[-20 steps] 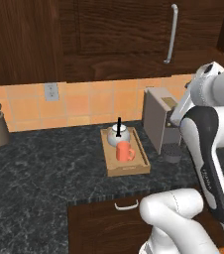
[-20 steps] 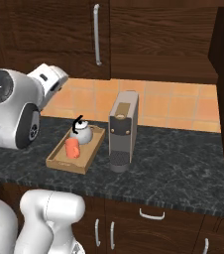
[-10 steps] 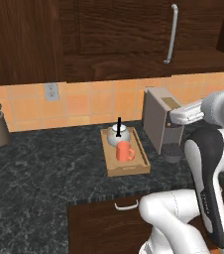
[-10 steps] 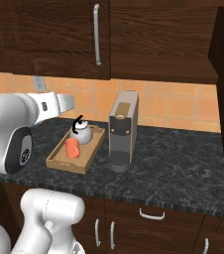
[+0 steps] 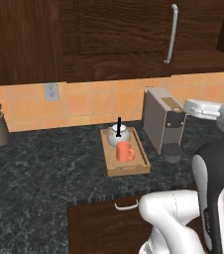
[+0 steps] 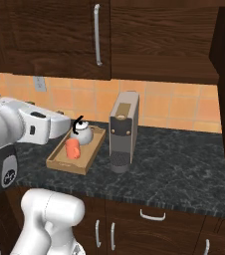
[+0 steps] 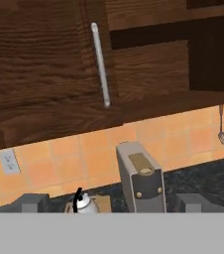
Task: Pick the kettle from the counter and place it on the tray. Then pick the mug from the cabinet and place it on the tray. Then close the cabinet doors.
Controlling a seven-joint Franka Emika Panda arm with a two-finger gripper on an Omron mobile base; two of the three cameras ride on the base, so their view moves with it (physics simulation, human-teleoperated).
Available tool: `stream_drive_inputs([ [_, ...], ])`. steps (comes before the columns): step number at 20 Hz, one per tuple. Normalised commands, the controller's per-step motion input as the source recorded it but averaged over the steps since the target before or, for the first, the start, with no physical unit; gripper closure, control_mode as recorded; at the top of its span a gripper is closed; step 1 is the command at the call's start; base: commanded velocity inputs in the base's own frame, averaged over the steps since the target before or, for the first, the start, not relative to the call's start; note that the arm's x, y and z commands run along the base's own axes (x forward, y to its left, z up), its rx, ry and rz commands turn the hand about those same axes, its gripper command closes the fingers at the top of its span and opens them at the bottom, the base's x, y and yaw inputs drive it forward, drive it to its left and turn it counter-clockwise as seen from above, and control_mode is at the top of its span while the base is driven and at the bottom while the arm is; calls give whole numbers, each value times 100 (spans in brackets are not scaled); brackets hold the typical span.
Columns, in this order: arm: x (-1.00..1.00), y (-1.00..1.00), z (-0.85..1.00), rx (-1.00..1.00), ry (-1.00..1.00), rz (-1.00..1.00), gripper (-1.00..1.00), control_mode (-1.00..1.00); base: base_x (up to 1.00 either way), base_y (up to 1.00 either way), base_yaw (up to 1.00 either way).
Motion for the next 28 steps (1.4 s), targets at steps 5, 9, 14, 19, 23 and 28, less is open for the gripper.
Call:
stream_drive_inputs([
  [5, -44, -17, -6, 30, -17, -18, -100, -100, 0, 0, 0],
  [9, -36, -14, -5, 21, -9, -20, -100, -100, 0, 0, 0],
  [14, -25, -20, -7, 12, -4, -26, -100, -100, 0, 0, 0],
  [19, -21, -37, -6, 10, -6, -24, -100, -100, 0, 0, 0],
  [23, -11, -36, -9, 8, -7, -21, -100, -100, 0, 0, 0],
  [28, -12, -35, -8, 7, -10, -20, -100, -100, 0, 0, 0],
])
